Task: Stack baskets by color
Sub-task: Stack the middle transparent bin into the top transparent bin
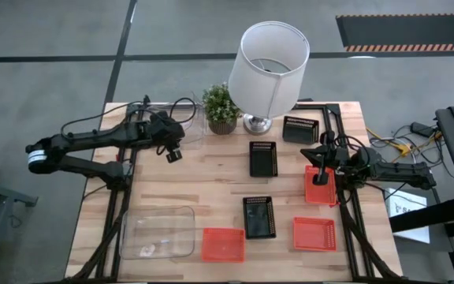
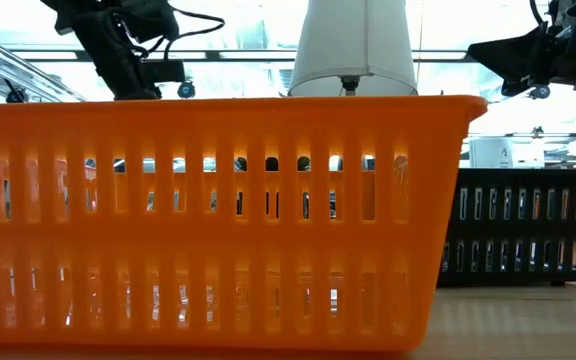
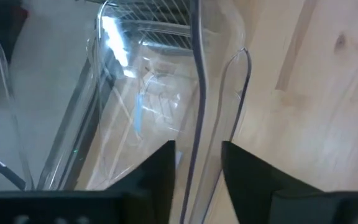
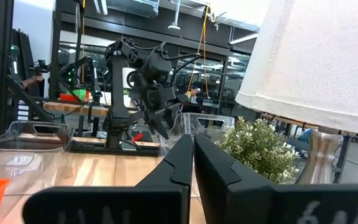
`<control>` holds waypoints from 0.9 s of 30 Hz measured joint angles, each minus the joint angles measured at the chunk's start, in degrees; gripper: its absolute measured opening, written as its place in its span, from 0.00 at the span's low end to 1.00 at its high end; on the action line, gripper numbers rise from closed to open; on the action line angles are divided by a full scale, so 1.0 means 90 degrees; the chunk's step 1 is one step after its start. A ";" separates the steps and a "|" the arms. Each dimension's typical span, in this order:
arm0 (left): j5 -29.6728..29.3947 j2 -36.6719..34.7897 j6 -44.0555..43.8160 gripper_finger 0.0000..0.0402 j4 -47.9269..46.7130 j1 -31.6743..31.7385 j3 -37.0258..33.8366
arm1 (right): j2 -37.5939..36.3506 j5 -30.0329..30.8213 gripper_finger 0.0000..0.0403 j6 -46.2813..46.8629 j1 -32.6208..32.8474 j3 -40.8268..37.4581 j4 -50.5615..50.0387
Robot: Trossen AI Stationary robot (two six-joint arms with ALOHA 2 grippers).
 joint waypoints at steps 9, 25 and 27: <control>0.0112 -0.0002 0.0023 0.02 -0.0054 -0.0002 0.0047 | 0.0000 0.0000 0.02 -0.0044 0.0000 0.0000 0.0000; 0.0152 0.0001 0.0160 0.00 -0.1001 -0.0007 0.1015 | 0.0000 0.0000 0.02 -0.0044 0.0000 0.0000 0.0002; 0.0151 0.0007 0.0158 0.00 -0.1165 -0.0007 0.1200 | 0.0000 0.0000 0.02 -0.0044 0.0000 0.0000 0.0002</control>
